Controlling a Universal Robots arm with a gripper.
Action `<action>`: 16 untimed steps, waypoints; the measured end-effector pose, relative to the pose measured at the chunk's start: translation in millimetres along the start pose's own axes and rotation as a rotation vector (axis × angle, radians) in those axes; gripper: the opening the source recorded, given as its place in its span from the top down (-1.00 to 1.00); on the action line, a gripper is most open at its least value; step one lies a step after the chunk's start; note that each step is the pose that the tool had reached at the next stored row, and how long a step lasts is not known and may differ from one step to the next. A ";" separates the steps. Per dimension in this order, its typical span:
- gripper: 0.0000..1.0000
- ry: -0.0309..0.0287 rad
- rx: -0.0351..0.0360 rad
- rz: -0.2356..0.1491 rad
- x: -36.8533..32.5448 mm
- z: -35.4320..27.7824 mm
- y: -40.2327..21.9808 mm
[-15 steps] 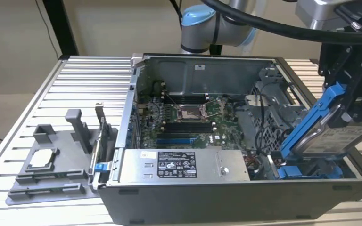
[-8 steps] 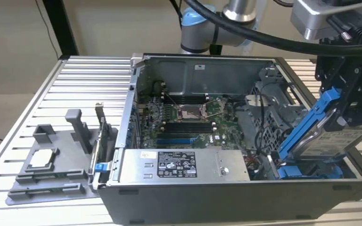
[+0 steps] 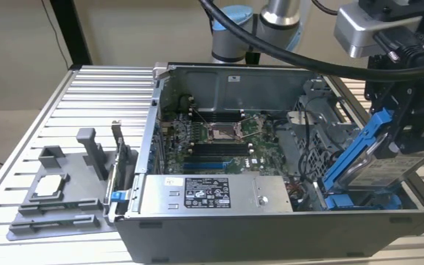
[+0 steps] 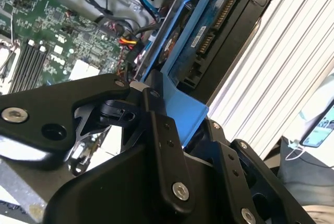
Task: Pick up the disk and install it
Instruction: 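Insert the disk into the insertion slot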
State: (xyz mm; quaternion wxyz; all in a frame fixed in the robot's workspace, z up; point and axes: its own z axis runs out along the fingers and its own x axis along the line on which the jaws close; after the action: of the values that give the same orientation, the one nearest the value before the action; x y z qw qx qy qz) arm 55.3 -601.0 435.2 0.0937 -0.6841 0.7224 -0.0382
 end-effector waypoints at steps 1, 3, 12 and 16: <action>1.00 0.0001 0.0001 0.000 0.0 0.8 0.3; 1.00 0.0003 0.0001 0.001 0.1 2.5 0.8; 1.00 0.0008 0.0003 0.004 0.7 9.8 3.6; 1.00 0.0010 0.0005 0.005 1.0 13.8 5.1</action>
State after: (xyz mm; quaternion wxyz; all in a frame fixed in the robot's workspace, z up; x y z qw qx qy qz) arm 52.9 -600.7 420.7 0.0936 -0.6822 0.7241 -0.0385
